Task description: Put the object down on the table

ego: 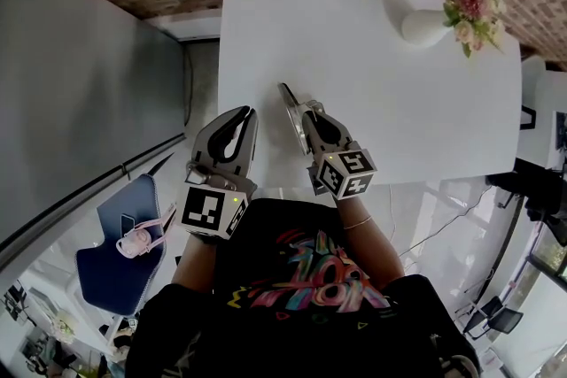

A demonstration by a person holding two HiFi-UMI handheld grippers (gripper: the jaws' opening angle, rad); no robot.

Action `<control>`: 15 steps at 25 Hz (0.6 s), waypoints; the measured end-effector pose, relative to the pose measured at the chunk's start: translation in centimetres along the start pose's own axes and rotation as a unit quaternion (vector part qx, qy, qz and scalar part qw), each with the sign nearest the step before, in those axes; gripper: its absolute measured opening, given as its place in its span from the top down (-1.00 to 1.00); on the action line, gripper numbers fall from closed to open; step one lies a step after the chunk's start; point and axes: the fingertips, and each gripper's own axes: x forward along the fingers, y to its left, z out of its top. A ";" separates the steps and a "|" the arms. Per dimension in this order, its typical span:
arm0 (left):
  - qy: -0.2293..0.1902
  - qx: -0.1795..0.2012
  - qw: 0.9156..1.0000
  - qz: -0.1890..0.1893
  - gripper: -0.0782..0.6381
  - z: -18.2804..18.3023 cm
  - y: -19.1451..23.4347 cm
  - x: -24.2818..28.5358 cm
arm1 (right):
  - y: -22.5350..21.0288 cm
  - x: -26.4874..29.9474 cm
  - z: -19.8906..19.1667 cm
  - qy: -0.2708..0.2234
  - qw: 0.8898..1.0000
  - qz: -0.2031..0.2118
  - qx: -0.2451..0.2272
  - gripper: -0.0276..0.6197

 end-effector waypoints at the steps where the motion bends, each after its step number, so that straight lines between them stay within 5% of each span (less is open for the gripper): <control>1: 0.000 -0.001 1.000 0.000 0.67 0.0 0.0 0.0 | 0.0 0.0 -0.2 0.003 1.000 0.000 0.002 0.78; 15: 0.001 0.000 1.000 -0.002 0.67 -0.1 -0.3 0.6 | 0.0 0.3 -1.5 0.020 0.999 0.006 0.029 0.76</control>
